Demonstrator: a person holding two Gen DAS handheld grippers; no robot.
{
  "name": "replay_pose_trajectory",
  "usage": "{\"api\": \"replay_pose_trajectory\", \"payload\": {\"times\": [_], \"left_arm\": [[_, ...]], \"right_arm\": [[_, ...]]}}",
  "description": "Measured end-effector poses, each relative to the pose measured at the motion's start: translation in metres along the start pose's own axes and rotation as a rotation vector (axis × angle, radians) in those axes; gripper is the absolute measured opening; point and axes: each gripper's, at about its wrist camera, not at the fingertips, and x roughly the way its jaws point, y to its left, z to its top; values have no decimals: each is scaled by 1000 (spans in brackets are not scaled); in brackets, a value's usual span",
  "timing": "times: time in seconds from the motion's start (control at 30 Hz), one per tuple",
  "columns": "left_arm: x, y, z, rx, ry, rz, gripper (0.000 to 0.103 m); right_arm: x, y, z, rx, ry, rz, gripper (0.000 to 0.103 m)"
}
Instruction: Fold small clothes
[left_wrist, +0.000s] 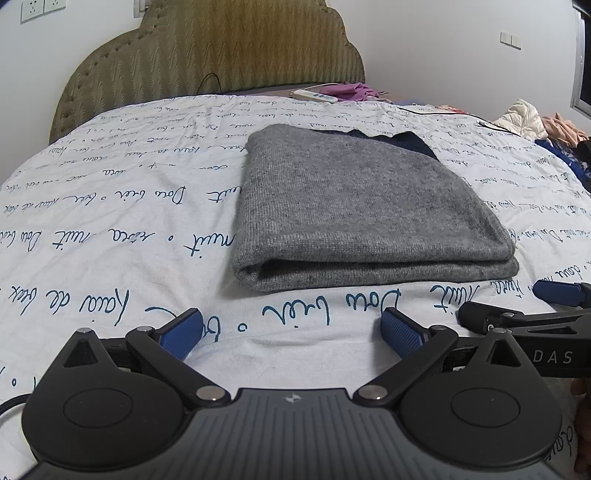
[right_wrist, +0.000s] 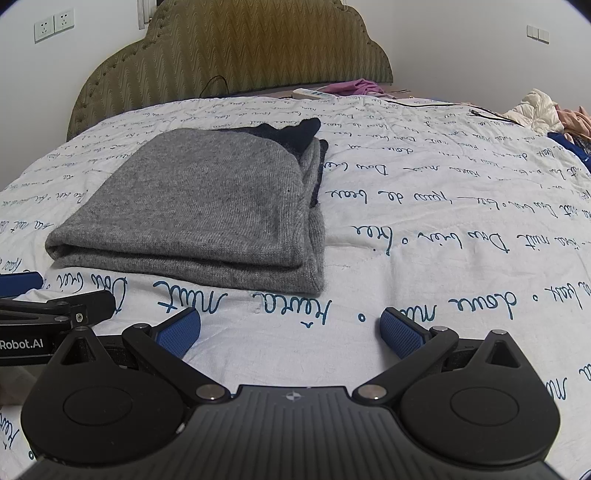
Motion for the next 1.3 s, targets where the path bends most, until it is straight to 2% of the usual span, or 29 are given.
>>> {"api": "replay_pose_trajectory", "payload": {"times": [0.9, 1.13, 1.23, 1.3], "left_arm": [[0, 3, 2, -18, 9, -16, 103], [-3, 5, 8, -7, 60, -36, 103], [-14, 6, 12, -34, 88, -44, 103], [-25, 6, 16, -39, 84, -19, 103]], "right_arm": [[-2, 0, -1, -2, -8, -7, 101], [-18, -7, 2, 67, -48, 4, 102], [-25, -4, 7, 63, -13, 5, 102], [-32, -1, 10, 44, -13, 13, 102]]}}
